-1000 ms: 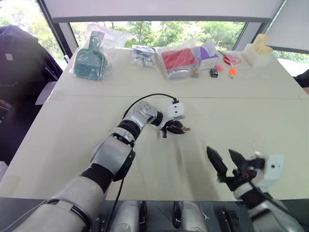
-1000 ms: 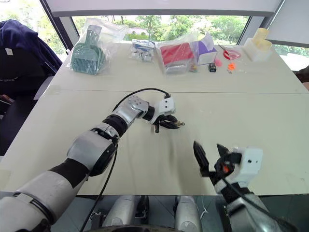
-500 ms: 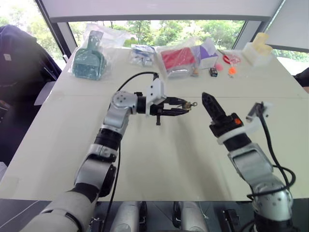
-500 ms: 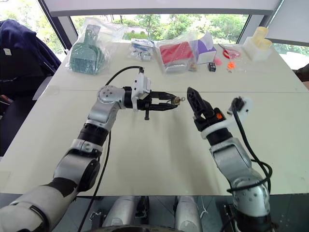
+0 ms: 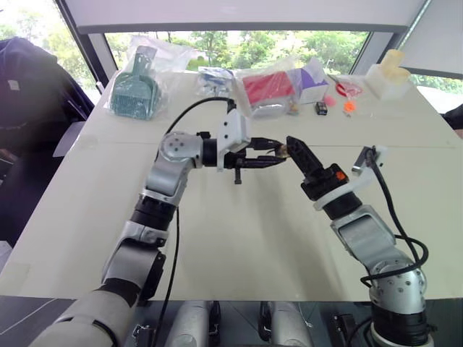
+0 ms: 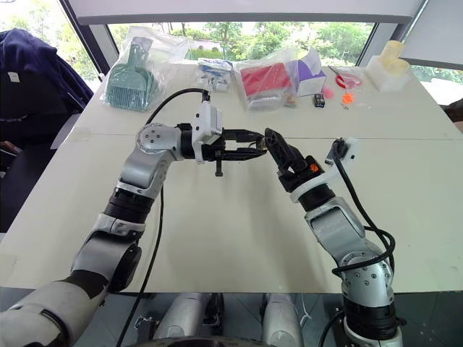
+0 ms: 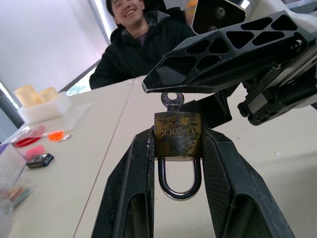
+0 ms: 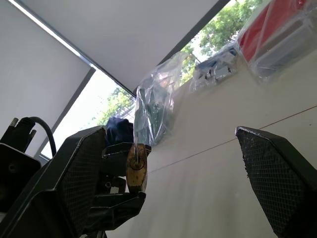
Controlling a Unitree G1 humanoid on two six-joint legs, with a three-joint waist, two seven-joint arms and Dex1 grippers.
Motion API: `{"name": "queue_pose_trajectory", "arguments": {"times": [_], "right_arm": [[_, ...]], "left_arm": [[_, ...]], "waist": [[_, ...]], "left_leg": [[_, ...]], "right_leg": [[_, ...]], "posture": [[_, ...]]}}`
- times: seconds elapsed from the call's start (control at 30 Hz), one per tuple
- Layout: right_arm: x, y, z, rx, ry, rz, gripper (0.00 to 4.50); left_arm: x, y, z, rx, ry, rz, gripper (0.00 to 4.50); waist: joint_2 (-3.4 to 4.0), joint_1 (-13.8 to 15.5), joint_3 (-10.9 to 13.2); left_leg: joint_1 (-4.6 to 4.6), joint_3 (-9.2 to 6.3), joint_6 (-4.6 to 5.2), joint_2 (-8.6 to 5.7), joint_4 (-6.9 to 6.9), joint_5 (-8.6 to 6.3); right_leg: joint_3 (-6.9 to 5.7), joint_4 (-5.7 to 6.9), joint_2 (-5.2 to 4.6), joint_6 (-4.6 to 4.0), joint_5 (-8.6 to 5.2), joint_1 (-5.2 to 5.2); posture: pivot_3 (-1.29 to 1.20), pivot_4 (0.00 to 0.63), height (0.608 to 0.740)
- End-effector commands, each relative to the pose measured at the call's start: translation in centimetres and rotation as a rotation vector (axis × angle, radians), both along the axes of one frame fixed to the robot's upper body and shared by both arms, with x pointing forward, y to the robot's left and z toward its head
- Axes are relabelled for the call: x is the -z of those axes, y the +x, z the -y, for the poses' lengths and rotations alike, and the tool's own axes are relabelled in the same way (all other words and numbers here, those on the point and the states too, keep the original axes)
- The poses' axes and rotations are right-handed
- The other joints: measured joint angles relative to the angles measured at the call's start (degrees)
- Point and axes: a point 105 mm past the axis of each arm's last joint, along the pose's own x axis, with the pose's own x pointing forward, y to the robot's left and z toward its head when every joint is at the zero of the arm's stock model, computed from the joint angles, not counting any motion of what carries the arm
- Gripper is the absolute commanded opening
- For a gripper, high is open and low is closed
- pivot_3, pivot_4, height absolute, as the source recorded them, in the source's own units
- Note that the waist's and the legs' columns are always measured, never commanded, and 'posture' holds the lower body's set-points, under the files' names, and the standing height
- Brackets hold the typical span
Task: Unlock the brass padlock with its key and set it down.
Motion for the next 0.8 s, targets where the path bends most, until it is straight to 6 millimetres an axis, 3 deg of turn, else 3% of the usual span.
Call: {"name": "queue_pose_trajectory", "arguments": {"times": [0.03,0.13,0.23,0.47,0.63,0.8], "right_arm": [[-1.1,-0.9,-0.3,-0.025,0.024,0.051,4.35],[-1.1,-1.0,-0.4,-0.033,0.029,0.052,4.35],[-1.1,-1.0,-0.4,-0.037,0.031,0.053,3.59],[-1.1,-1.0,-0.5,-0.042,0.053,0.059,0.03],[-1.2,-0.9,-0.6,-0.042,0.071,0.062,0.03],[-1.0,-0.5,-0.3,-0.008,0.1,0.034,0.03]], "left_arm": [[-1.4,-0.2,0.4,0.01,-0.029,0.047,0.77],[-1.4,-0.3,0.5,0.013,-0.032,0.047,0.77],[-1.5,-0.4,0.6,0.02,-0.035,0.048,0.77],[-1.6,-0.6,0.5,0.02,-0.04,0.051,0.77],[-1.6,-0.5,0.4,0.004,-0.04,0.079,0.77],[-2.7,-0.7,1.0,-0.058,-0.088,0.299,0.77]], "waist": [[0.0,0.0,0.0],[0.0,0.0,0.0],[0.0,-0.1,0.0],[0.01,0.0,0.0],[0.01,0.0,0.0],[0.01,0.0,0.0]], "left_leg": [[0.0,0.0,-0.01,0.0,0.0,0.0],[0.0,0.0,-0.01,0.0,0.0,0.01],[0.01,0.0,-0.02,0.0,-0.01,0.01],[0.01,0.0,-0.02,0.0,-0.01,0.01],[0.01,0.0,-0.02,0.0,-0.01,0.01],[0.01,0.0,-0.03,0.0,-0.01,0.01]], "right_leg": [[0.0,0.0,0.0,0.0,0.0,0.0],[0.0,0.0,0.0,0.0,0.0,0.01],[0.0,0.0,0.01,0.0,0.0,0.0],[0.0,0.0,0.0,0.0,0.0,0.0],[0.0,0.0,0.01,0.0,0.0,0.0],[0.0,-0.01,0.0,0.0,0.0,0.0]], "posture": [[0.0,0.15,0.735],[0.0,0.15,0.735],[0.0,0.15,0.735],[0.0,0.15,0.735],[0.0,0.15,0.735],[0.0,0.15,0.735]]}}
